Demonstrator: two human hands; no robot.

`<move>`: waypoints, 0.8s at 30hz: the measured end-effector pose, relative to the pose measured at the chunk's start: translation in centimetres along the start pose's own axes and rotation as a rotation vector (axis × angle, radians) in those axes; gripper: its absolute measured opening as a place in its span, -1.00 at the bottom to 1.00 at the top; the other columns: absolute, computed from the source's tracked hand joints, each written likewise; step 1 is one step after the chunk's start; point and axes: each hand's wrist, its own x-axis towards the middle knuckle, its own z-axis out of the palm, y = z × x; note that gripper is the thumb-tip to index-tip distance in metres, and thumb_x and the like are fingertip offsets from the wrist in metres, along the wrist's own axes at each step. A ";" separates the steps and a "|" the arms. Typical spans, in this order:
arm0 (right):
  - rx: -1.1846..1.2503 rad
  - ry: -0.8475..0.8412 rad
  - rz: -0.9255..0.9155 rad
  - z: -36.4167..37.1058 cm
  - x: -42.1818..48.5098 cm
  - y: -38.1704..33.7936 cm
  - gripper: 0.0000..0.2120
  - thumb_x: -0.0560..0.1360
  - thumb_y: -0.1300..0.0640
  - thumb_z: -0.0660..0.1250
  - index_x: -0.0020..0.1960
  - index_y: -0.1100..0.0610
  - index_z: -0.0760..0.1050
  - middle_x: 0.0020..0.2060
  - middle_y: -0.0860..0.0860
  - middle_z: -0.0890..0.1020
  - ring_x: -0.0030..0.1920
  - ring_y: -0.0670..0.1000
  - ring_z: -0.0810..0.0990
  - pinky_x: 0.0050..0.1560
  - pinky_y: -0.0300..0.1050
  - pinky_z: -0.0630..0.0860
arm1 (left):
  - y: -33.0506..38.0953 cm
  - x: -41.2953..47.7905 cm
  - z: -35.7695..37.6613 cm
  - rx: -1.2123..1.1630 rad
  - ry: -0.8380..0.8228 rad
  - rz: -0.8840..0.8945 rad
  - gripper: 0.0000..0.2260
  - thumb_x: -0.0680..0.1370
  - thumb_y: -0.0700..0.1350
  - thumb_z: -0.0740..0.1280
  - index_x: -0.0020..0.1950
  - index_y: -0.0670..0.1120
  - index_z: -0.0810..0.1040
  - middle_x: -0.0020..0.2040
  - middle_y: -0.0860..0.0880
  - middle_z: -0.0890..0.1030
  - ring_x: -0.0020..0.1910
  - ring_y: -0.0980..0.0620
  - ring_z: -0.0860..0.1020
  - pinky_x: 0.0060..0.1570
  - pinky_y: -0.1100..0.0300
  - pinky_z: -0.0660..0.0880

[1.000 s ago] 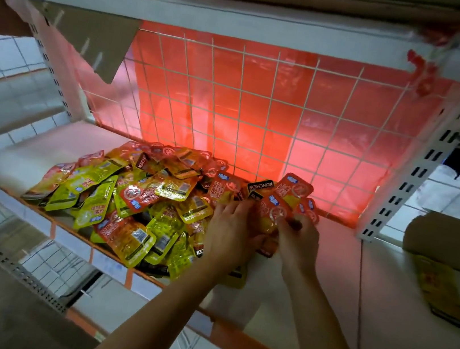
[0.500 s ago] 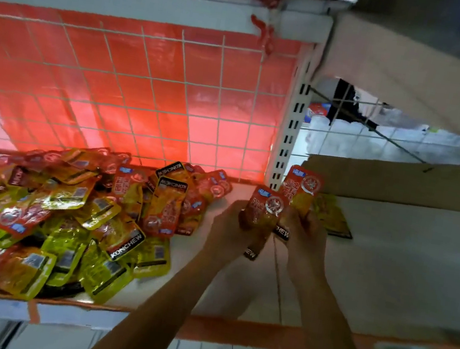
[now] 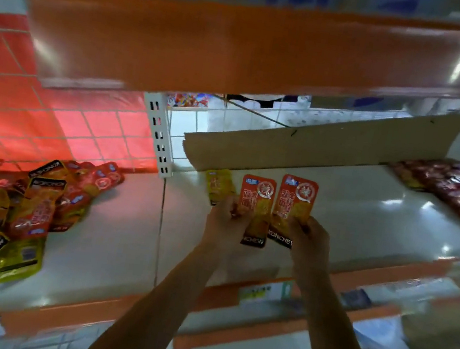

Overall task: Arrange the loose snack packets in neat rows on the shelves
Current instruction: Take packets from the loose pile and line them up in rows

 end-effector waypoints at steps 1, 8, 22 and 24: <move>0.003 0.003 0.010 -1.6 0.4 0.3 -0.90 0.52 0.25 0.29 -0.12 0.24 0.56 -0.24 0.23 0.62 -0.22 0.16 0.56 -0.17 0.04 0.45 | 0.3 -0.2 1.6 -0.010 -0.004 -0.011 -0.87 0.52 -0.11 0.40 0.03 0.02 0.49 -0.07 0.05 0.60 -0.03 0.03 0.59 0.01 0.11 0.53; 0.017 0.048 0.009 -12.4 2.5 2.3 -0.87 0.51 0.33 0.25 -0.16 0.34 0.54 -0.27 0.30 0.59 -0.26 0.06 0.49 -0.20 -0.07 0.38 | 2.7 -2.5 12.7 -0.072 -0.029 -0.018 -0.82 0.56 -0.03 0.35 0.09 -0.08 0.58 -0.05 -0.02 0.65 -0.07 0.03 0.62 -0.04 0.10 0.58; 0.016 0.275 0.101 -24.2 7.2 2.5 -0.86 0.51 0.30 0.22 -0.04 0.23 0.55 -0.13 0.20 0.64 -0.06 0.24 0.62 0.03 0.30 0.54 | 7.0 -1.0 25.9 -0.018 -0.229 0.045 -0.80 0.53 0.03 0.39 0.07 -0.04 0.57 -0.03 -0.02 0.66 -0.09 0.06 0.64 -0.05 0.06 0.62; 0.002 0.289 0.110 -24.9 8.4 2.4 -0.86 0.51 0.30 0.21 -0.03 0.26 0.54 -0.12 0.21 0.64 -0.05 0.25 0.62 0.04 0.30 0.53 | 7.5 0.0 27.2 -0.058 -0.264 0.050 -0.89 0.54 0.01 0.38 -0.02 0.00 0.57 -0.07 -0.01 0.66 -0.13 0.08 0.64 -0.16 0.13 0.61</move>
